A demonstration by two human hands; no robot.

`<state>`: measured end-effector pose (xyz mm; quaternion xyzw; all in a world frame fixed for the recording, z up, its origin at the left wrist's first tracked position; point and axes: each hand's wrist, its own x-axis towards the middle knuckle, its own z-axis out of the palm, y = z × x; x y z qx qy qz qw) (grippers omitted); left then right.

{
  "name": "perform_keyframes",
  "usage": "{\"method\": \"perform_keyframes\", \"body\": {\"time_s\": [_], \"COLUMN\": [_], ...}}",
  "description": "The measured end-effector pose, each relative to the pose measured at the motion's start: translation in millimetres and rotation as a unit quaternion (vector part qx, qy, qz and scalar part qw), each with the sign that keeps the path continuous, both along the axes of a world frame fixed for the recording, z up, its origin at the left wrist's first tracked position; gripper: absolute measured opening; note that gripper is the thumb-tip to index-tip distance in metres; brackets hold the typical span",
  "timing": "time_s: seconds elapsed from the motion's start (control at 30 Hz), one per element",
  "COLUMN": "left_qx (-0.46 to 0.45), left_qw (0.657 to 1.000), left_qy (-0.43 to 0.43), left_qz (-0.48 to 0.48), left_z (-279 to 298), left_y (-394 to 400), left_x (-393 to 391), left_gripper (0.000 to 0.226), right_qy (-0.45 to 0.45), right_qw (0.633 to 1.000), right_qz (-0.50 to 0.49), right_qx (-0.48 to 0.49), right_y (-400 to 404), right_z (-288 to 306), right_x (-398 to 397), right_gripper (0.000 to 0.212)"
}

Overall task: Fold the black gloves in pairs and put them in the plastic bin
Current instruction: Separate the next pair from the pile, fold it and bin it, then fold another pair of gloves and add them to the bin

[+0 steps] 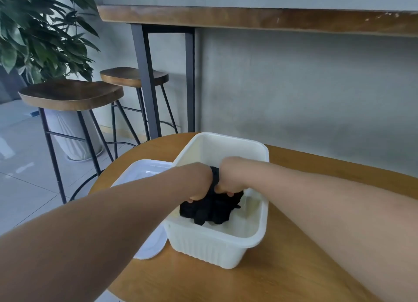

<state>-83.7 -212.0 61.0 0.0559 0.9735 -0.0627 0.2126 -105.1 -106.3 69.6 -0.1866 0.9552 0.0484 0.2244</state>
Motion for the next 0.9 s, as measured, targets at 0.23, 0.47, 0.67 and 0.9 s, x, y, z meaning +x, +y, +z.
{"method": "perform_keyframes", "body": {"time_s": [0.23,0.47,0.67,0.9], "left_qx": [0.045,0.262,0.401,0.440], "left_qw": [0.987,0.922,0.882,0.888], "left_qy": [0.151,0.285,0.249,0.121], "left_qz": [0.010,0.018,-0.004,0.059], "left_z": [32.3,65.5,43.2,-33.7], "left_y": [8.3,87.3,185.5,250.6], "left_x": [11.5,30.6,36.0,7.7], "left_gripper": [0.004,0.023,0.024,0.024], "right_qy": [0.137,0.237,0.297,0.224], "right_qw": [0.972,0.908,0.834,0.802], "right_qz": [-0.070,-0.151,-0.239,-0.354], "right_qx": [-0.178,-0.311,-0.399,-0.425], "right_y": [46.6,134.6,227.1,311.1], "right_z": [41.3,58.0,36.9,-18.2], "right_x": [20.7,51.5,68.9,65.9], "right_gripper": [0.038,0.037,0.043,0.040]}}
